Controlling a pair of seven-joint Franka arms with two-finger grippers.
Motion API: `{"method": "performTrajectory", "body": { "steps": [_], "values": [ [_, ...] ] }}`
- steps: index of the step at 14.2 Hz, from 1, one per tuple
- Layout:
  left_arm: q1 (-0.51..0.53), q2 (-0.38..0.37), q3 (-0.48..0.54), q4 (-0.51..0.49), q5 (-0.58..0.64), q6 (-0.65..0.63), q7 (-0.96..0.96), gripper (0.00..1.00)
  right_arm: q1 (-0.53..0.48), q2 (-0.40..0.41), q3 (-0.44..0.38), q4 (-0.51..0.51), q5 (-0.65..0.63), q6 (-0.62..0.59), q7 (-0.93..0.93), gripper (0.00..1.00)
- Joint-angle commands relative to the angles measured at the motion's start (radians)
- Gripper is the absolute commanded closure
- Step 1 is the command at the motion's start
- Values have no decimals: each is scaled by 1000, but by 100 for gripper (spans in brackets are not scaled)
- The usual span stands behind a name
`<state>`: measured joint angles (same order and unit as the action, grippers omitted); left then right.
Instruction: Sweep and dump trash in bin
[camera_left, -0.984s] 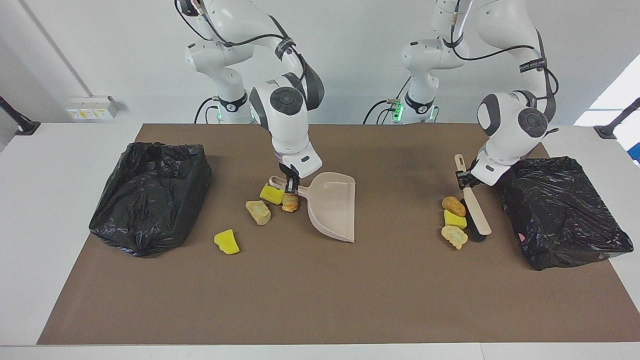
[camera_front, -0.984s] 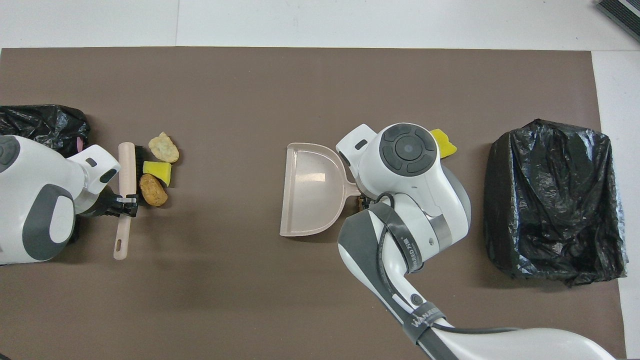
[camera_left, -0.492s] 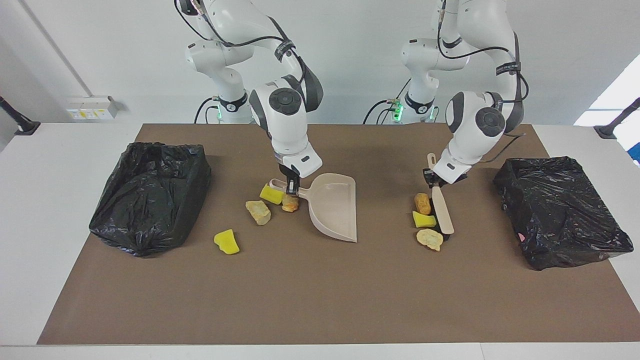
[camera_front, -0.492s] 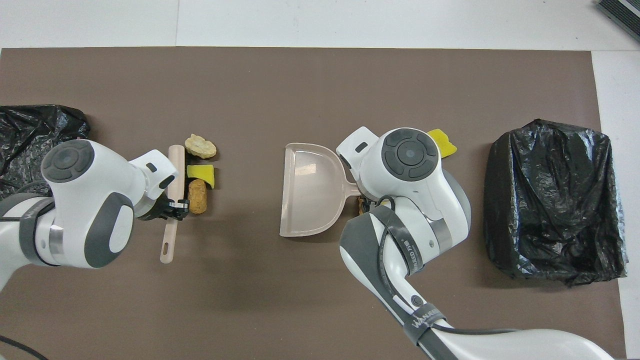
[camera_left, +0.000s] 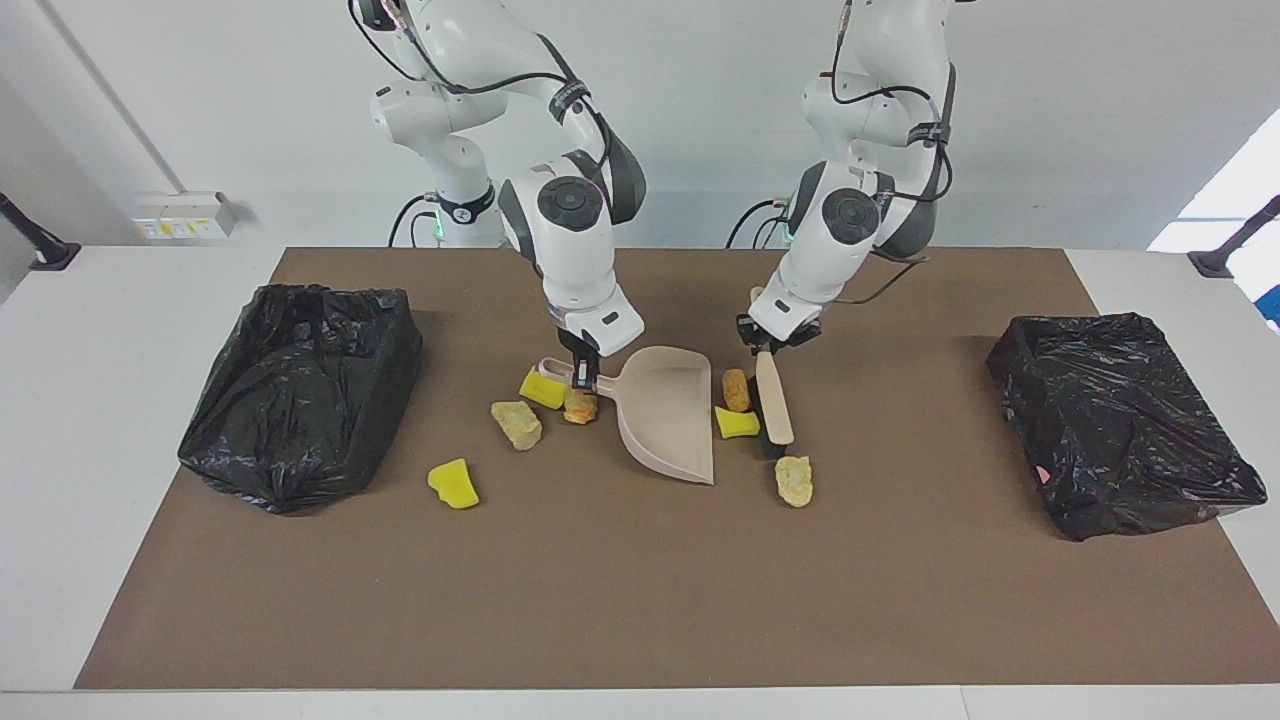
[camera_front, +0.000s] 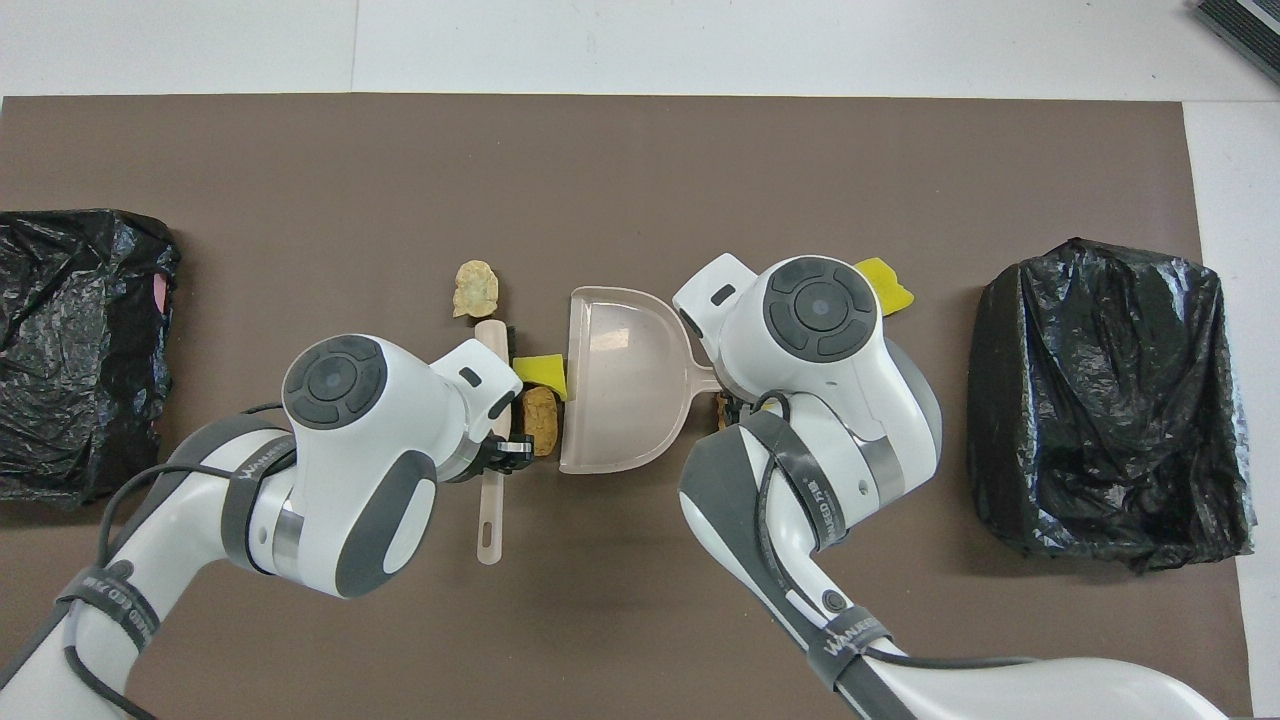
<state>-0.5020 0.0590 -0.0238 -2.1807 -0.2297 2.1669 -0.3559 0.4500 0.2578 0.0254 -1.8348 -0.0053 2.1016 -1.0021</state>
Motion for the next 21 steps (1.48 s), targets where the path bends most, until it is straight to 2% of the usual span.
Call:
{"method": "performTrajectory", "body": {
  "steps": [1, 6, 8, 11, 13, 15, 17, 19, 21],
  "values": [
    [-55, -30, 13, -19, -62, 42, -25, 100, -13, -26, 5, -38, 24, 15, -41, 100],
    [-67, -30, 12, -7, -194, 54, -21, 100, -13, -26, 5, -37, 24, 15, -41, 100],
    [-27, -70, 13, -1, -218, 36, -22, 100, -14, -26, 5, -37, 24, 14, -41, 100],
    [58, -137, 22, 42, -227, -71, -11, 100, -13, -26, 5, -37, 24, 12, -41, 100],
    [103, -150, 27, 52, -209, -158, 23, 100, -13, -26, 5, -37, 24, 12, -39, 100],
    [144, -151, 36, 53, -37, -194, 144, 100, -13, -26, 5, -37, 24, 12, -39, 100],
    [175, -113, 38, 65, 117, -174, 223, 100, -13, -26, 5, -37, 24, 12, -38, 100],
    [184, 12, 39, 142, 171, -144, 300, 100, -14, -26, 5, -37, 25, 12, -38, 100],
    [207, 99, 39, 237, 187, -142, 304, 100, -13, -26, 5, -37, 24, 12, -38, 100]
  ]
}}
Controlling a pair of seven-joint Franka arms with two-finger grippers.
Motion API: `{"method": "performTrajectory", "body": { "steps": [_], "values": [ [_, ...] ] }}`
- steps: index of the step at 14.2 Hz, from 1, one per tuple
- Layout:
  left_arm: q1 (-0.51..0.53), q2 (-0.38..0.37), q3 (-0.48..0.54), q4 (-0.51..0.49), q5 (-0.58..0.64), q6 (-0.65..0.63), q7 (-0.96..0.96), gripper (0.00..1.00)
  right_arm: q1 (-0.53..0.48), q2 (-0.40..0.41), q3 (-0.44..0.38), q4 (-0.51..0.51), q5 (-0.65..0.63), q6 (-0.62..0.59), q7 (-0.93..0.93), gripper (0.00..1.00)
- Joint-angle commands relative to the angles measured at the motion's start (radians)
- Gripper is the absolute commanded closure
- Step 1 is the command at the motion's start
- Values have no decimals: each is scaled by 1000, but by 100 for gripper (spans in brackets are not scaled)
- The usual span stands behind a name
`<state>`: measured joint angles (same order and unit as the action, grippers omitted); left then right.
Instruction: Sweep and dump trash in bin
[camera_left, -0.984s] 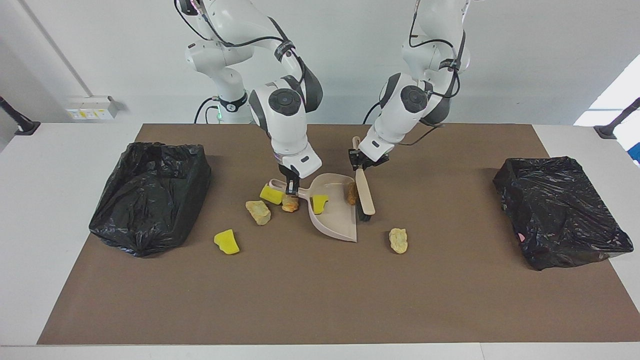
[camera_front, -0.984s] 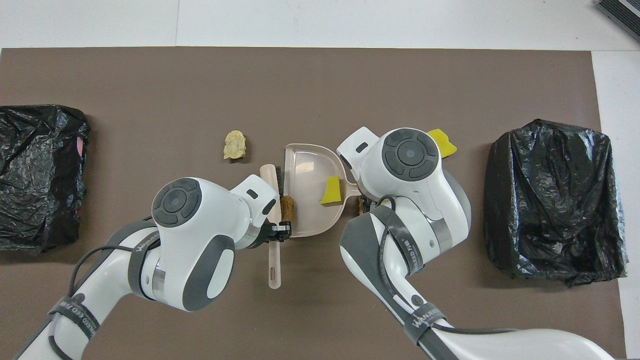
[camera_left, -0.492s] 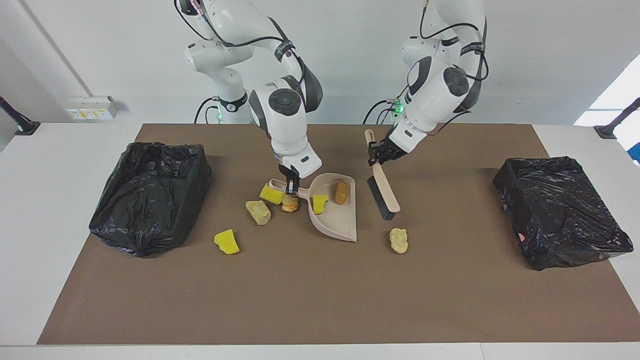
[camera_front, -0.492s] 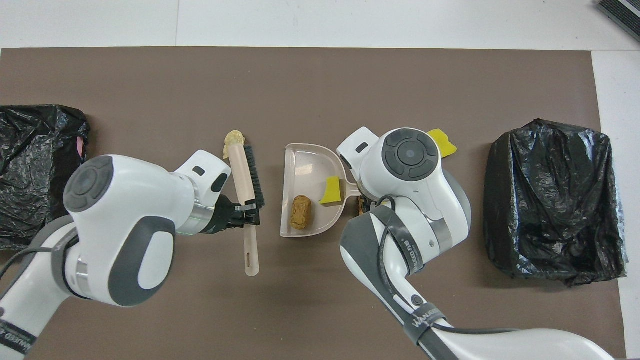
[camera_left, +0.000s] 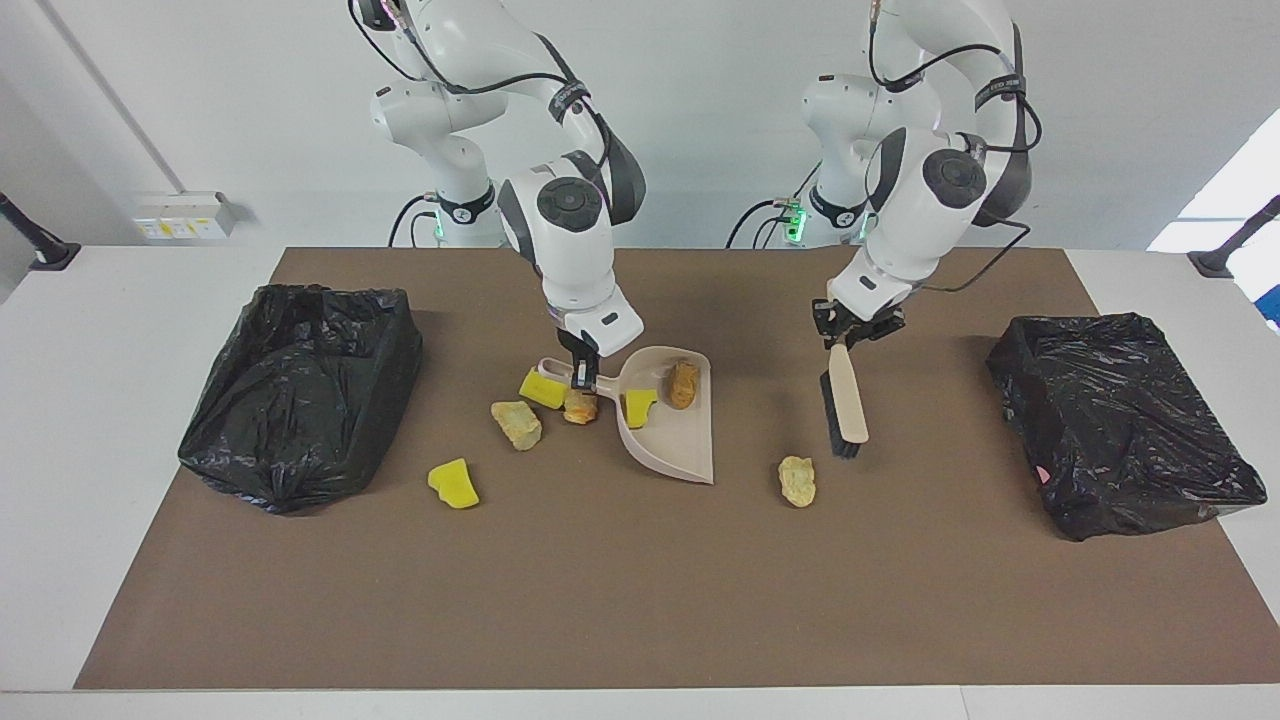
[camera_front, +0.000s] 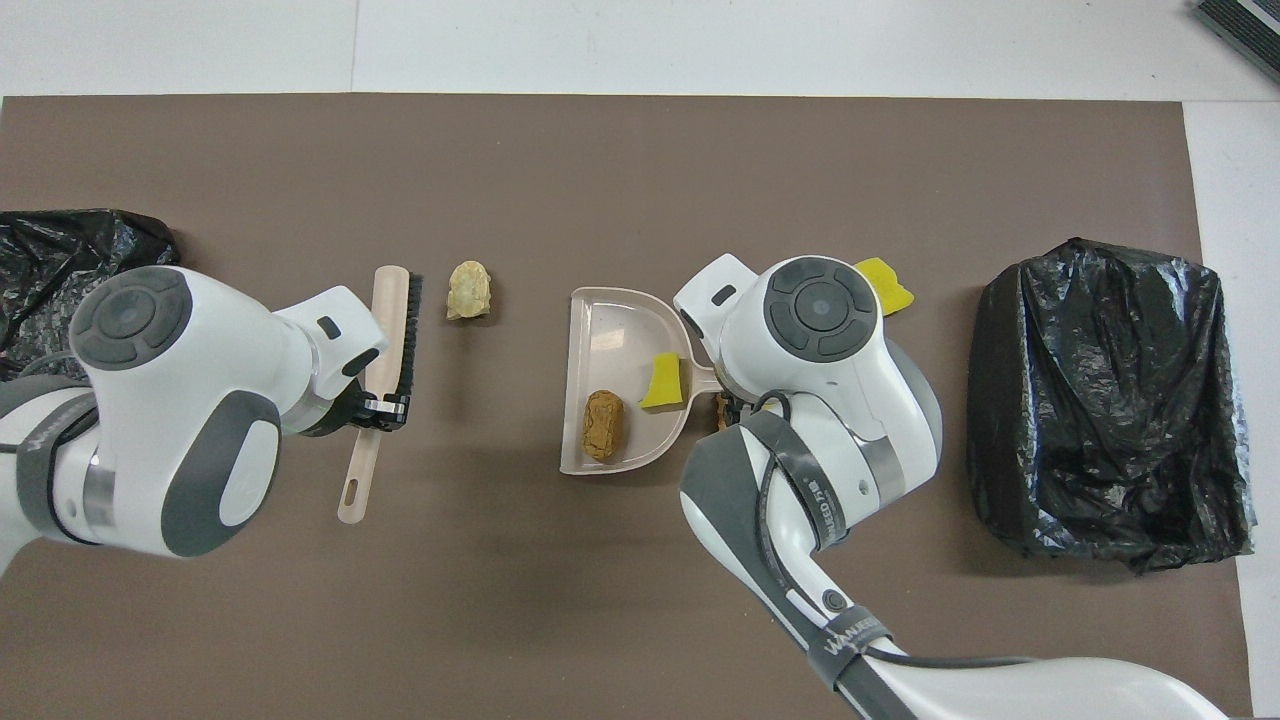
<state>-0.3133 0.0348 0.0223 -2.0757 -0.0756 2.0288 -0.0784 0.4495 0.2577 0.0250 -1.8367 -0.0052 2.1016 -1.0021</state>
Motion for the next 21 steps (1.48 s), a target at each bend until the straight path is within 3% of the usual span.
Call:
{"method": "performTrajectory", "body": {
  "steps": [1, 3, 7, 18, 21],
  "values": [
    [19, 149, -7, 153, 34, 1, 26, 100, -12, -26, 6, -35, 24, 12, -38, 100],
    [14, 178, -7, 146, 34, 43, 28, 100, -12, -26, 6, -35, 24, 12, -38, 100],
    [-16, 168, -18, 94, 27, 76, 29, 100, -12, -26, 6, -35, 24, 12, -38, 100],
    [-295, 88, -19, -7, -85, 76, 17, 100, -12, -26, 6, -35, 24, 11, -36, 100],
    [-277, 86, -12, 2, -122, 44, -4, 100, -12, -26, 6, -36, 25, 9, -36, 100]
  ]
}}
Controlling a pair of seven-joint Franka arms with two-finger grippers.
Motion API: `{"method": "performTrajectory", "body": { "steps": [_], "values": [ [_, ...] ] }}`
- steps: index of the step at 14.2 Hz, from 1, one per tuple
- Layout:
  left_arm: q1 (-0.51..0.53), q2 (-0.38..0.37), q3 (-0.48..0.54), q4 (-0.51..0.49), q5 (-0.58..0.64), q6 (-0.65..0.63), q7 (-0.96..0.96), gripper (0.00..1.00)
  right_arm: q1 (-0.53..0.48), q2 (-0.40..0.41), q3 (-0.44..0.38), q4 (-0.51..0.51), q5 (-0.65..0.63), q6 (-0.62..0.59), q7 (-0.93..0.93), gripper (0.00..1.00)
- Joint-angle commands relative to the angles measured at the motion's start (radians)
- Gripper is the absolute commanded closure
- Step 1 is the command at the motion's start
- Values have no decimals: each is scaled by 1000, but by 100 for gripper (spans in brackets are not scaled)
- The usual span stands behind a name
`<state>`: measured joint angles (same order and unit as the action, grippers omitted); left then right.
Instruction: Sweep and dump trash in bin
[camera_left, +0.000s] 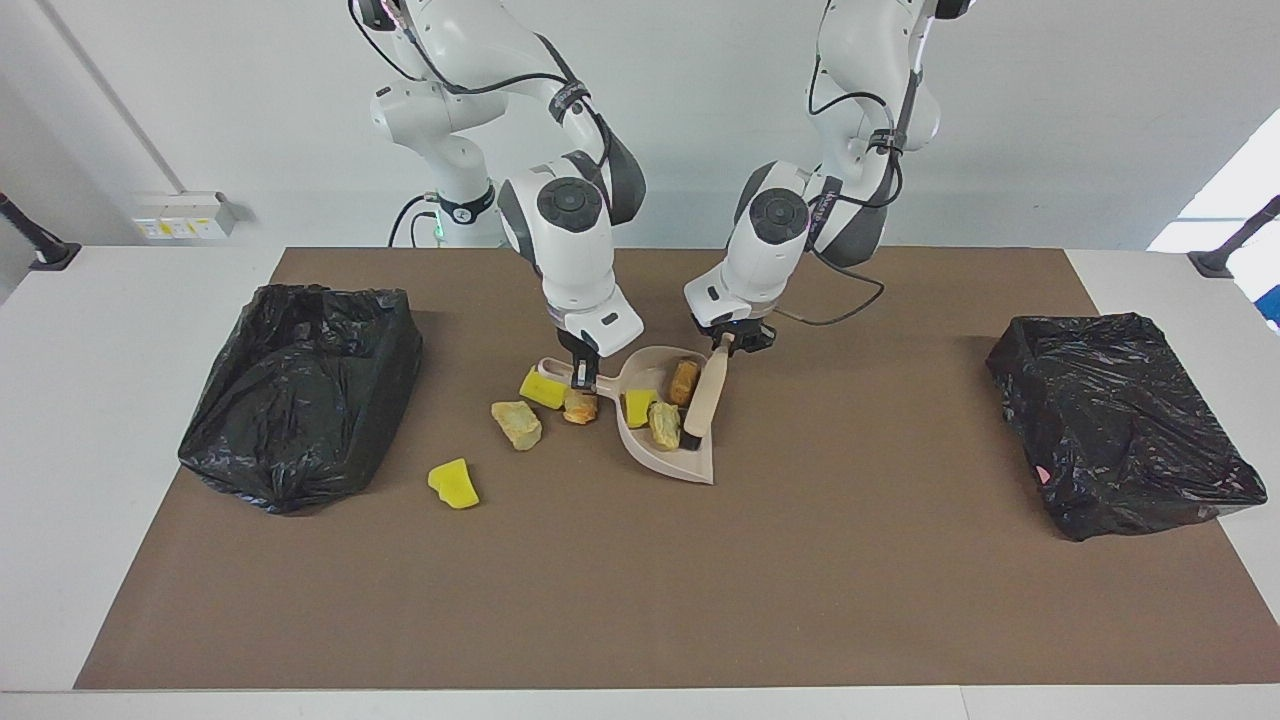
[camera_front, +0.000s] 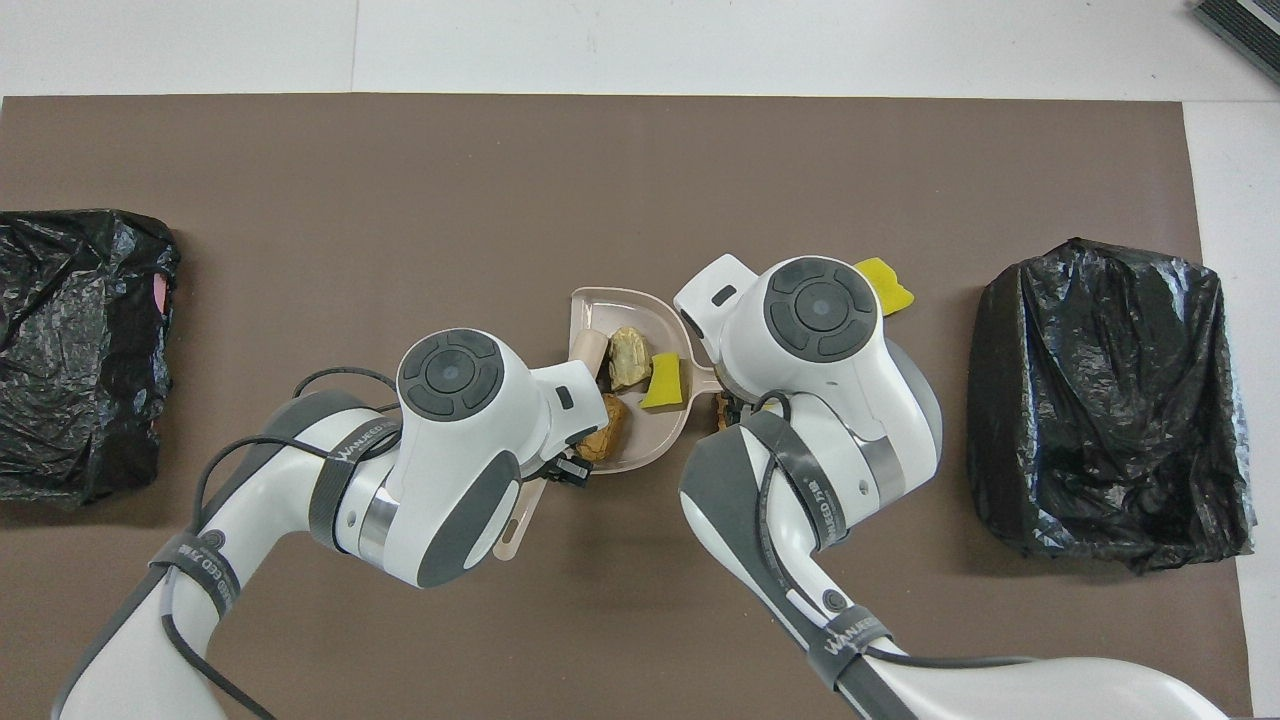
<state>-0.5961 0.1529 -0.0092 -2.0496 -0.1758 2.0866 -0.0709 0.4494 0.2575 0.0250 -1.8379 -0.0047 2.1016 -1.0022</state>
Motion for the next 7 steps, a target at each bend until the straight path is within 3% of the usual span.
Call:
{"method": "performTrajectory", "body": {
  "steps": [1, 4, 7],
  "values": [
    [16, -29, 21, -18, -22, -40, -42, 100, -14, -27, 6, -35, 23, 9, -36, 100],
    [42, -70, 26, -6, -21, -108, -190, 100, -14, -27, 6, -34, 25, 9, -36, 100],
    [47, -143, 28, -7, -21, -175, -213, 100, -14, -26, 6, -35, 25, 9, -36, 100]
  ]
}}
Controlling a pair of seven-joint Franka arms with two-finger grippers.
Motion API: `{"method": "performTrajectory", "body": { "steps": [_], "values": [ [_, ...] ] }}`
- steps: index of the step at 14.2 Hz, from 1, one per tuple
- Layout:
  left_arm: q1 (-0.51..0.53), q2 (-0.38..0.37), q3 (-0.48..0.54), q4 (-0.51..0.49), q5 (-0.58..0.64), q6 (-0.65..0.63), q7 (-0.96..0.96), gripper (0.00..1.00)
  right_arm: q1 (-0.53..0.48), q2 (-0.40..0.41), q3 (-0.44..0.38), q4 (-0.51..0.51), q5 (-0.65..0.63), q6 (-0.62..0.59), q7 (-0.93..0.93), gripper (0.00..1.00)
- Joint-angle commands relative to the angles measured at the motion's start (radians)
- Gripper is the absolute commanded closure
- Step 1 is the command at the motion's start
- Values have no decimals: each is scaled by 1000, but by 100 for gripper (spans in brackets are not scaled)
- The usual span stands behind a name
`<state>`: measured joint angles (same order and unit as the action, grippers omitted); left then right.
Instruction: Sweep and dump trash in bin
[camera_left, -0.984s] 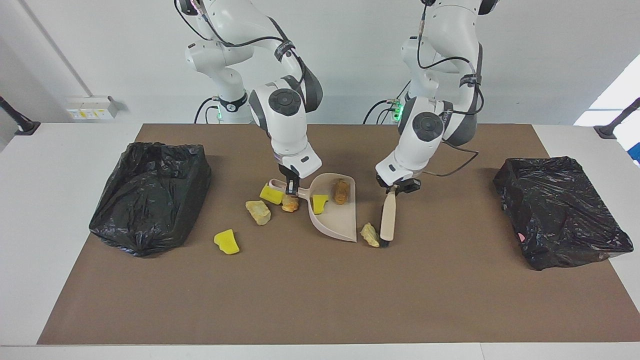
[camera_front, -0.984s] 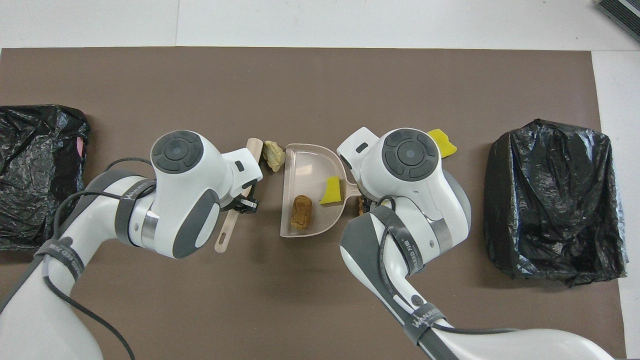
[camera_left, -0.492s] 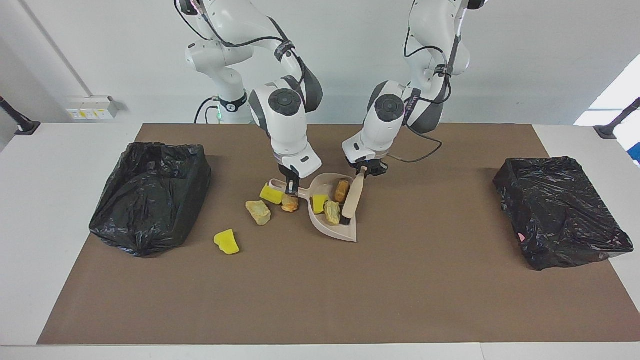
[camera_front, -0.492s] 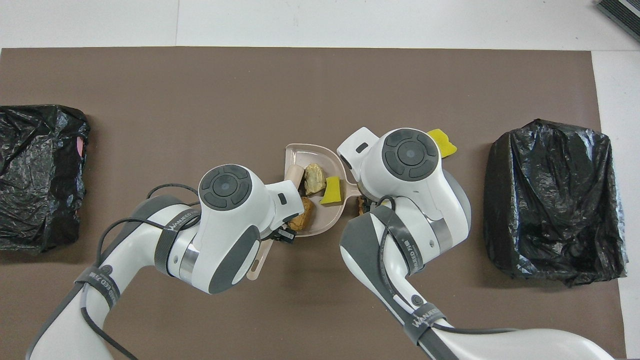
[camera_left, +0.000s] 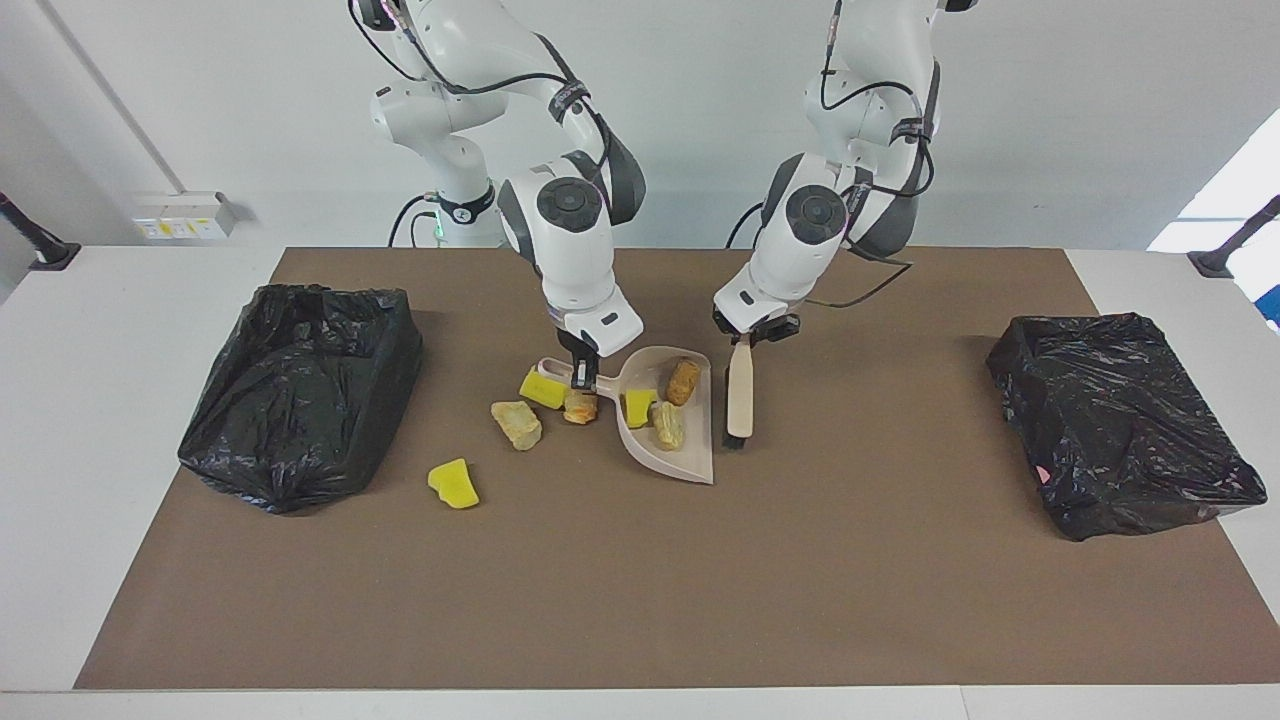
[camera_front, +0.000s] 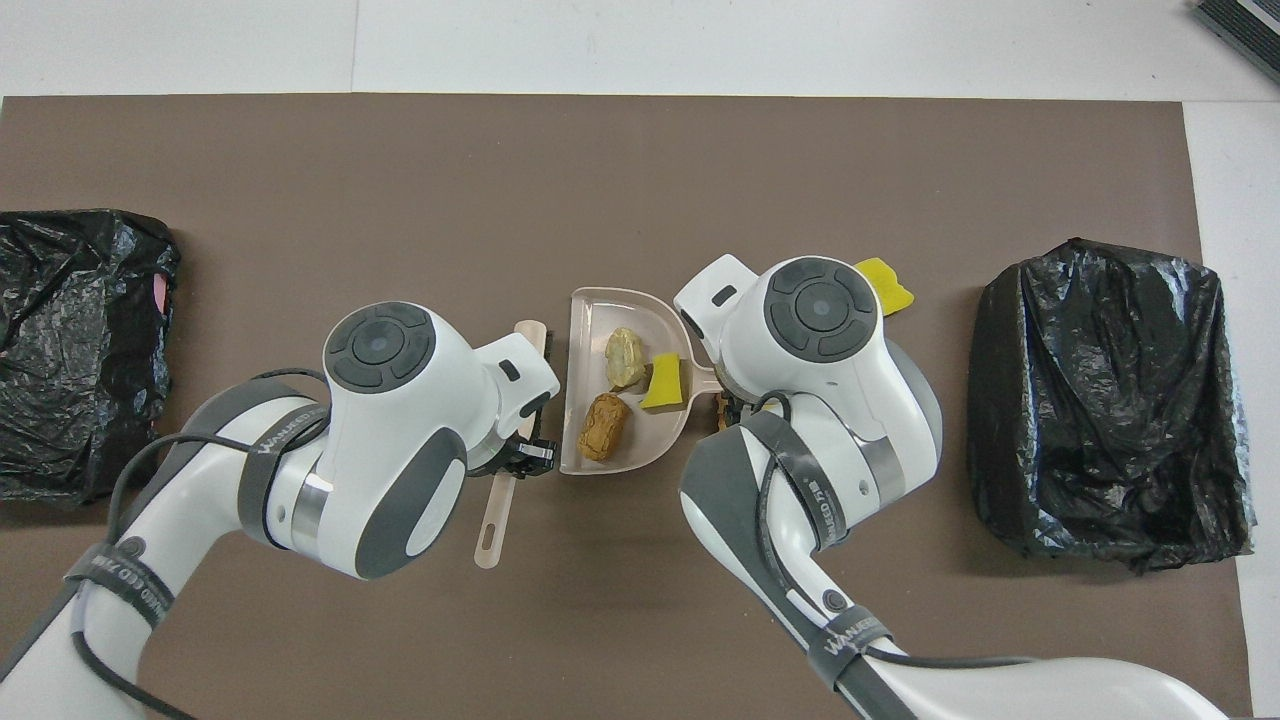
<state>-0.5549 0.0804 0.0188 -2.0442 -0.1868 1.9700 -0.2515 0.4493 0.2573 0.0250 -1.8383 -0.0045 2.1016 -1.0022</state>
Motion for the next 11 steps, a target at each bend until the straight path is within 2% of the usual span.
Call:
{"method": "performTrajectory", "body": {
  "steps": [1, 3, 4, 5, 8, 9, 11],
  "values": [
    [10, -108, -2, -25, -10, -106, -64, 100, -14, -26, 6, -35, 24, 11, -35, 100],
    [4, -227, -3, -91, -8, -148, -104, 100, -14, -26, 6, -33, 24, 11, -35, 100],
    [-3, -294, -11, -149, -8, -134, -135, 100, -14, -26, 6, -35, 24, 9, -36, 100],
    [-11, -332, -28, -189, -6, -123, -190, 100, -14, -26, 6, -35, 24, 9, -36, 100],
    [-16, -448, -153, -328, -6, -24, -362, 100, -14, -26, 6, -35, 24, 11, -39, 100],
    [-16, -465, -202, -365, -6, 16, -414, 100, -17, -27, 6, -38, 24, 9, -42, 100],
    [-66, -427, -243, -396, -6, 78, -472, 100, -24, -38, 7, -62, 24, 17, -46, 100]
  ]
}}
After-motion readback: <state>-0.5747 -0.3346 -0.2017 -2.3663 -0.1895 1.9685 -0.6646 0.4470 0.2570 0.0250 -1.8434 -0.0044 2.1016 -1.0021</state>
